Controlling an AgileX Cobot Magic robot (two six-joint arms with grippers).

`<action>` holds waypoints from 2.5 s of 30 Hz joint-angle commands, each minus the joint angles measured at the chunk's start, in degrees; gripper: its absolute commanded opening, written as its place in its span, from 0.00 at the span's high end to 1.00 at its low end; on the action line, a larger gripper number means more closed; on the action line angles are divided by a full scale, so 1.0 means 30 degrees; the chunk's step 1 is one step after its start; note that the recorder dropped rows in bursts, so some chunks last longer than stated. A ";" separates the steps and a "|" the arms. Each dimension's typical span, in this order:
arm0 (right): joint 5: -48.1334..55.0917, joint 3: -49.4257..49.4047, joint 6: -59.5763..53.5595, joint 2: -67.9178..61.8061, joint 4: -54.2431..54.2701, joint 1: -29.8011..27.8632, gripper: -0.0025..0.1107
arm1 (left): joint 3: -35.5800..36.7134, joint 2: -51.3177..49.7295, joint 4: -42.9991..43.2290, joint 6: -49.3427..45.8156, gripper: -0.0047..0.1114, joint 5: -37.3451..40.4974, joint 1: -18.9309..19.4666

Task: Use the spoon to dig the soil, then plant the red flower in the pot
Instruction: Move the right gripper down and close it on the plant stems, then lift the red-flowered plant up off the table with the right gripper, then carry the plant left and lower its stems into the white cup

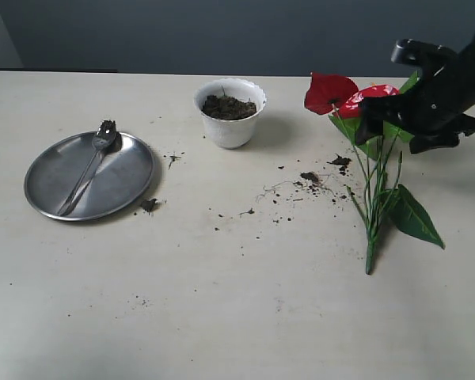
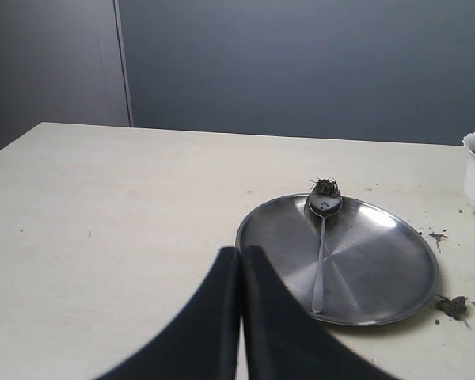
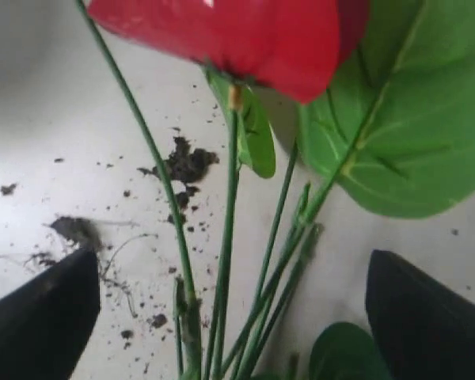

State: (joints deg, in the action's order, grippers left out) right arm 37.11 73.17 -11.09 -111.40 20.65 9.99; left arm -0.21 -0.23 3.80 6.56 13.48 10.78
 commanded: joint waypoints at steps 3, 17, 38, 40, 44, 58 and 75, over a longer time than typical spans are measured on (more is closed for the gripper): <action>0.0718 0.1745 0.2672 -0.1819 -0.0961 0.0447 0.23 | 0.0072 0.0078 -0.0061 0.0124 0.95 -0.0062 0.0012; 0.0531 0.1825 0.5256 -0.3284 -0.3044 0.1295 0.76 | 0.0072 0.0078 -0.0061 0.0124 0.95 -0.0062 0.0012; -0.5324 0.2040 -0.0549 0.5123 -0.0082 0.1261 0.98 | 0.0072 0.0078 -0.0061 0.0124 0.95 -0.0097 0.0012; -0.5660 0.2040 -0.2316 0.5511 0.1315 0.1261 0.98 | 0.0072 0.0078 -0.0061 0.0124 0.95 -0.0097 0.0012; -0.6179 0.2040 -0.6442 0.5910 0.5246 0.1345 0.98 | 0.0072 0.0078 -0.0061 0.0124 0.95 -0.0097 0.0012; -0.6561 0.2040 -2.9114 0.4547 2.2737 0.3568 0.98 | 0.0072 0.0078 -0.0061 0.0124 0.95 -0.0097 0.0012; 0.4268 0.8544 -3.6573 -0.2822 2.6434 0.3777 0.98 | 0.0072 0.0078 -0.0061 0.0124 0.95 -0.0097 0.0012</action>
State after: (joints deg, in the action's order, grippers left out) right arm 46.10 94.51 -120.36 -118.14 98.92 21.32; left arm -0.21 -0.23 3.80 6.56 13.48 10.78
